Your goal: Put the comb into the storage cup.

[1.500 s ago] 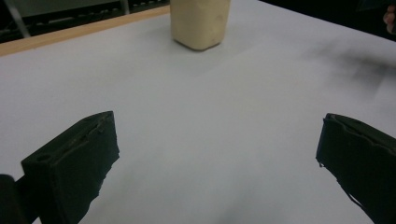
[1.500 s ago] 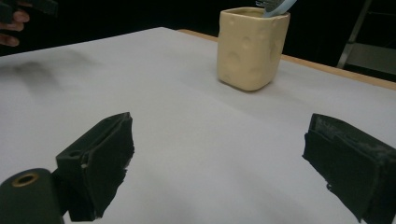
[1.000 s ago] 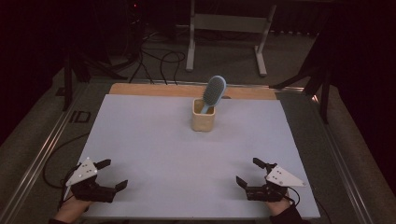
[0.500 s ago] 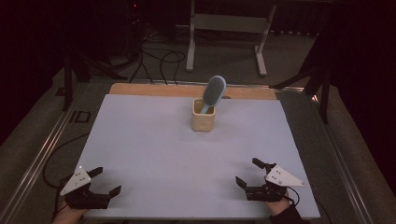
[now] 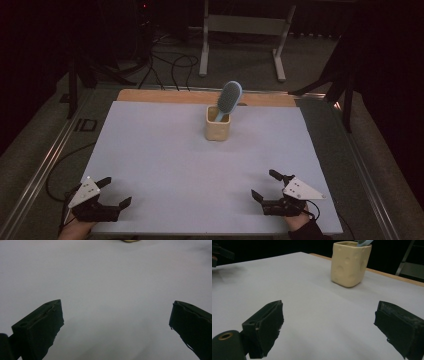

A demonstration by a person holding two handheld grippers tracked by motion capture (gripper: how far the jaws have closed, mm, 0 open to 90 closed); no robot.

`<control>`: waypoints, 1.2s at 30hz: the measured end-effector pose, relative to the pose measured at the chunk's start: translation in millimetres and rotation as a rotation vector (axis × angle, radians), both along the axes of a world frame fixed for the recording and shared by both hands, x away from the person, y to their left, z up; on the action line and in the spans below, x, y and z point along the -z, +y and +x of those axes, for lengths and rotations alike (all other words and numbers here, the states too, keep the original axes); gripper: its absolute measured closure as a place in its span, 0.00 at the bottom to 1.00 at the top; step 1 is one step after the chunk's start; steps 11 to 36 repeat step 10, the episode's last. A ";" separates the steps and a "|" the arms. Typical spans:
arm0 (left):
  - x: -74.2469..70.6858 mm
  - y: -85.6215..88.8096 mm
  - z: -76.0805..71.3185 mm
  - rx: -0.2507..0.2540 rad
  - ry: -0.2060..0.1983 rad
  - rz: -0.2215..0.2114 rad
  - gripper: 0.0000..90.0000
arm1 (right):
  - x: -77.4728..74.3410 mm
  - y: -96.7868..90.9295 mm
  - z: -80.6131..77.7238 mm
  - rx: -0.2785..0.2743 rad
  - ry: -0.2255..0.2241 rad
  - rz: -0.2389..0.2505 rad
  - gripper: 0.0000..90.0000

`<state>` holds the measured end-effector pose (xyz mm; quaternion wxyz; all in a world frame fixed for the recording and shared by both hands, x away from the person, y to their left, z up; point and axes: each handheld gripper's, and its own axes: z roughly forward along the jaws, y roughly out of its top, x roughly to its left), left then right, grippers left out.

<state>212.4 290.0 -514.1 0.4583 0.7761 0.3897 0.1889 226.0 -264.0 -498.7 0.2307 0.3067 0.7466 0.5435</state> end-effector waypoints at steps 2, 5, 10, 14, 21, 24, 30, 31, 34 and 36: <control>0.0 -2.4 0.4 0.004 -0.002 0.003 0.00 | 0.1 0.1 0.1 0.001 0.001 -0.003 0.09; -0.6 -2.6 0.3 0.006 -0.005 0.001 0.00 | 0.2 0.0 0.3 0.001 0.001 -0.004 0.09; -0.8 -1.3 -0.3 0.004 -0.006 -0.008 0.00 | 0.1 0.1 0.0 0.001 0.001 -0.003 0.09; -0.8 -1.3 -0.3 0.004 -0.006 -0.008 0.00 | 0.1 0.1 0.0 0.001 0.001 -0.003 0.09; -0.8 -1.3 -0.3 0.004 -0.006 -0.008 0.00 | 0.1 0.1 0.0 0.001 0.001 -0.003 0.09; -0.8 -1.3 -0.3 0.004 -0.006 -0.008 0.00 | 0.1 0.1 0.0 0.001 0.001 -0.003 0.09; -0.8 -1.3 -0.3 0.004 -0.006 -0.008 0.00 | 0.1 0.1 0.0 0.001 0.001 -0.003 0.09; -0.8 -1.3 -0.3 0.004 -0.006 -0.008 0.00 | 0.1 0.1 0.0 0.001 0.001 -0.003 0.09; -0.8 -1.3 -0.3 0.004 -0.006 -0.008 0.00 | 0.1 0.1 0.0 0.001 0.001 -0.003 0.09; -0.8 -1.3 -0.3 0.004 -0.006 -0.008 0.00 | 0.1 0.1 0.0 0.001 0.001 -0.003 0.09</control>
